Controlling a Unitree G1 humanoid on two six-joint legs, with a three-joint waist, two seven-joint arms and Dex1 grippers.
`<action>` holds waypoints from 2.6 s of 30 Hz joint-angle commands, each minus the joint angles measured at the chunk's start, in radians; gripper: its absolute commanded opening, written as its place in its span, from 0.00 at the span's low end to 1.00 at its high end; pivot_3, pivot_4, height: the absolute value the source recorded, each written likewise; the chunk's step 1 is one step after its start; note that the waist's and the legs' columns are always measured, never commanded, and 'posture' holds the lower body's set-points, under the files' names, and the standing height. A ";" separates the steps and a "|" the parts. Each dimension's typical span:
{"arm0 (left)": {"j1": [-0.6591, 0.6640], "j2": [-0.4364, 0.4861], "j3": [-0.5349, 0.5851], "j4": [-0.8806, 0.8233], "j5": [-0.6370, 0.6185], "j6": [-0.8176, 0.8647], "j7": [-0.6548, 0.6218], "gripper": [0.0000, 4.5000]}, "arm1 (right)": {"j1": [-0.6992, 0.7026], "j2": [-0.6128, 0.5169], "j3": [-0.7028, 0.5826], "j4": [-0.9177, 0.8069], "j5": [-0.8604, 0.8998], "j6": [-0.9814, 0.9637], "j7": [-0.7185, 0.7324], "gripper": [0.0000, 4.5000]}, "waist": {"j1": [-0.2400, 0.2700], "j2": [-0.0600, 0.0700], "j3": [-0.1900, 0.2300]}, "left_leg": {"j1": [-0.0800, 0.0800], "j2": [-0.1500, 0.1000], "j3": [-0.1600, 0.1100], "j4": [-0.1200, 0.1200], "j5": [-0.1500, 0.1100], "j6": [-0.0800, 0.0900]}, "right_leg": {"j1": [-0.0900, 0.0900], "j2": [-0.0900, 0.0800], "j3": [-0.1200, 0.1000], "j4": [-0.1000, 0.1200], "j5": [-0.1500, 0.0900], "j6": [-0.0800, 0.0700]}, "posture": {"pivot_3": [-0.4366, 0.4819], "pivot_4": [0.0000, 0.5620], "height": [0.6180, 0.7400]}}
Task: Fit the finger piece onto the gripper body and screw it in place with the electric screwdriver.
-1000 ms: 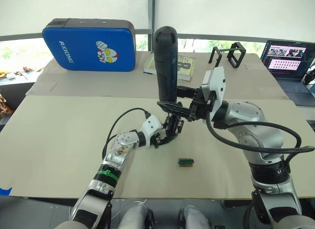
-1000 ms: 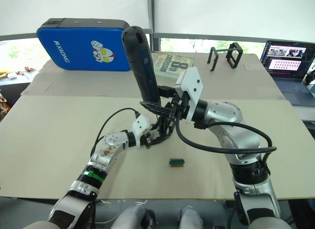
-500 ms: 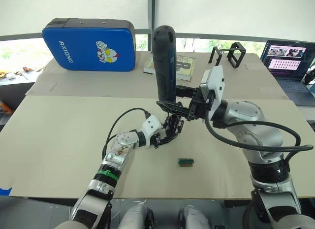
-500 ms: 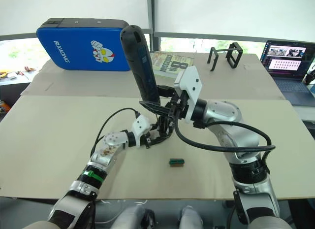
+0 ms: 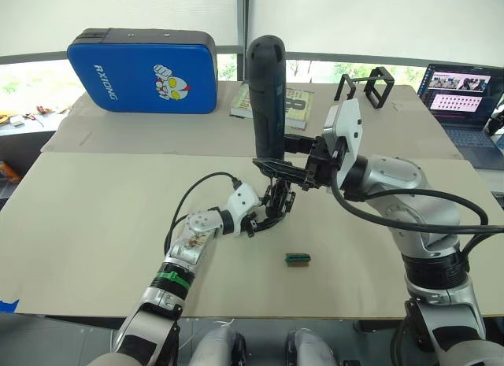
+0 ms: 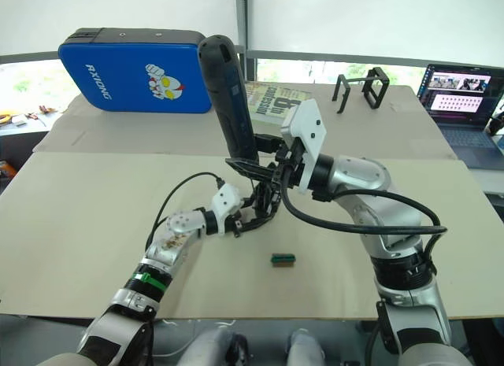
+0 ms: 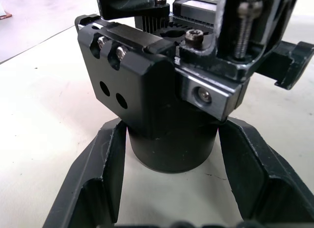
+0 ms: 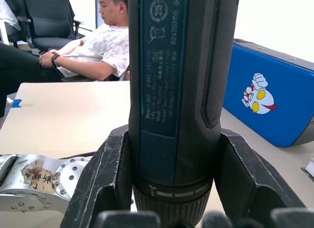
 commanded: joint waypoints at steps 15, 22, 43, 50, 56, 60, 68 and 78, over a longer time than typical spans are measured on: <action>-0.023 -0.007 -0.002 -0.025 -0.016 -0.038 -0.009 0.51 | 0.001 -0.013 -0.047 -0.050 0.012 0.003 -0.019 0.43 | 0.000 0.000 0.000 | -0.001 0.000 0.000 0.000 0.000 0.000 | 0.000 0.001 0.000 -0.001 0.000 0.000 | 0.48 0.27 1.00; -0.024 -0.005 -0.002 -0.024 -0.015 -0.040 -0.009 0.51 | -0.014 -0.015 -0.060 -0.054 0.023 0.011 -0.021 0.43 | -0.001 0.000 0.000 | -0.001 0.000 0.000 0.000 0.000 0.000 | 0.000 0.001 0.000 -0.001 0.000 0.000 | 0.48 0.27 1.00; -0.023 -0.004 -0.004 -0.021 -0.014 -0.046 -0.012 0.51 | -0.039 -0.029 -0.068 -0.076 0.044 0.030 -0.030 0.43 | -0.002 0.000 0.000 | -0.001 0.000 0.000 -0.001 0.000 0.000 | 0.000 0.001 -0.001 -0.002 0.000 0.000 | 0.48 0.27 1.00; -0.022 -0.006 -0.006 -0.023 -0.013 -0.043 -0.010 0.51 | -0.020 -0.028 -0.066 -0.085 0.046 0.040 -0.032 0.43 | -0.001 0.000 0.000 | -0.001 0.000 0.000 -0.001 0.000 0.000 | 0.000 0.001 -0.001 -0.002 0.000 0.000 | 0.48 0.27 1.00; -0.021 -0.007 -0.005 -0.025 -0.013 -0.042 -0.008 0.51 | -0.007 -0.020 -0.059 -0.096 0.048 0.043 -0.037 0.43 | -0.001 0.000 0.000 | -0.001 0.000 0.000 -0.001 0.000 0.000 | 0.000 0.002 -0.001 -0.002 0.000 0.000 | 0.48 0.27 1.00; -0.021 -0.006 -0.004 -0.024 -0.013 -0.043 -0.008 0.51 | -0.010 -0.011 -0.054 -0.093 0.045 0.043 -0.045 0.43 | -0.001 0.000 0.000 | -0.001 0.000 0.000 -0.001 0.000 0.000 | 0.000 0.002 -0.001 -0.002 0.000 0.000 | 0.48 0.27 1.00; -0.020 -0.005 -0.004 -0.026 -0.014 -0.042 -0.008 0.51 | -0.013 0.000 -0.055 -0.102 0.063 0.068 -0.059 0.43 | -0.002 0.000 0.000 | -0.001 0.000 0.000 -0.001 0.000 0.000 | 0.000 0.002 -0.001 -0.002 0.000 0.000 | 0.48 0.27 1.00; -0.023 -0.005 -0.002 -0.021 -0.014 -0.044 -0.008 0.51 | -0.011 0.005 -0.054 -0.097 0.063 0.076 -0.074 0.43 | -0.002 0.000 0.000 | -0.001 0.000 0.000 -0.001 0.000 0.000 | 0.000 0.002 -0.001 -0.002 0.000 0.000 | 0.48 0.27 1.00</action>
